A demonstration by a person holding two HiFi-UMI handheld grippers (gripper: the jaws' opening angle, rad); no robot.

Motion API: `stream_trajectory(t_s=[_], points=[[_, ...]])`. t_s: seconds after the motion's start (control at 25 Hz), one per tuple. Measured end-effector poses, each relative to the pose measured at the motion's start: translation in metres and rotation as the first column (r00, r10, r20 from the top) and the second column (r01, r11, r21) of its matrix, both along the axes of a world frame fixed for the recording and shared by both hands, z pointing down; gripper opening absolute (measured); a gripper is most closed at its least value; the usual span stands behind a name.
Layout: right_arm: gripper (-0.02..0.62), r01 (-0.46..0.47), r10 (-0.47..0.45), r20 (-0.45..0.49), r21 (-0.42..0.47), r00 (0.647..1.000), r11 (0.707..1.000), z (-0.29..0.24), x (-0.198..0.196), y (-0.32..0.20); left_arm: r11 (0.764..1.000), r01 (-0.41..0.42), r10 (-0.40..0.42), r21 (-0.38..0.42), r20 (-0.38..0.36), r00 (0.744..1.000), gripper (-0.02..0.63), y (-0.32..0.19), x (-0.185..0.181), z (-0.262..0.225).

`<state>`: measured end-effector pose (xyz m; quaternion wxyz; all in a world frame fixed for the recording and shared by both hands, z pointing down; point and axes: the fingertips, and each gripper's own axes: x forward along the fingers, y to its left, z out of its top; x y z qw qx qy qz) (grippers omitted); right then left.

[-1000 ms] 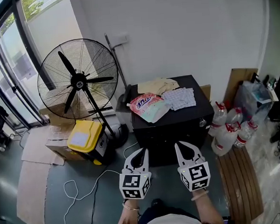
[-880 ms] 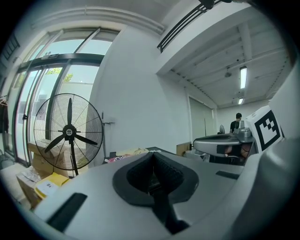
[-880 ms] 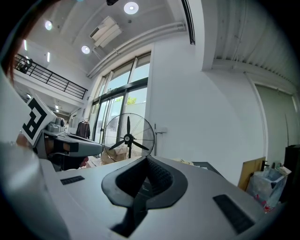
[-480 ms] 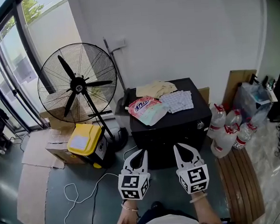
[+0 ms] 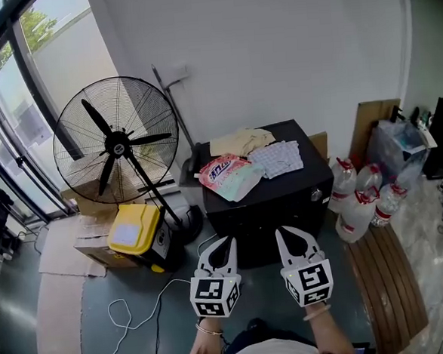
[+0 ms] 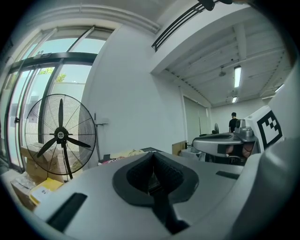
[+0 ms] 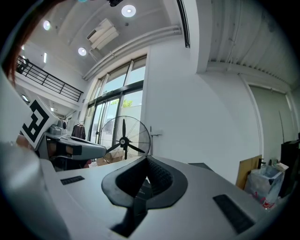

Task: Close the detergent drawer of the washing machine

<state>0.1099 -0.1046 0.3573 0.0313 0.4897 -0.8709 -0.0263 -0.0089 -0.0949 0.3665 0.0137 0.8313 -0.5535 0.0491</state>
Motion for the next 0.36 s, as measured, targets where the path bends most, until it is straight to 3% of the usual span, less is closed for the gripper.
stream_trajectory(t_s=[0.36], points=[[0.026, -0.016, 0.016, 0.015, -0.002, 1.0, 1.0, 0.004, -0.004, -0.012, 1.0, -0.018, 0.019, -0.015, 0.001, 1.0, 0.02, -0.012, -0.003, 0.005]])
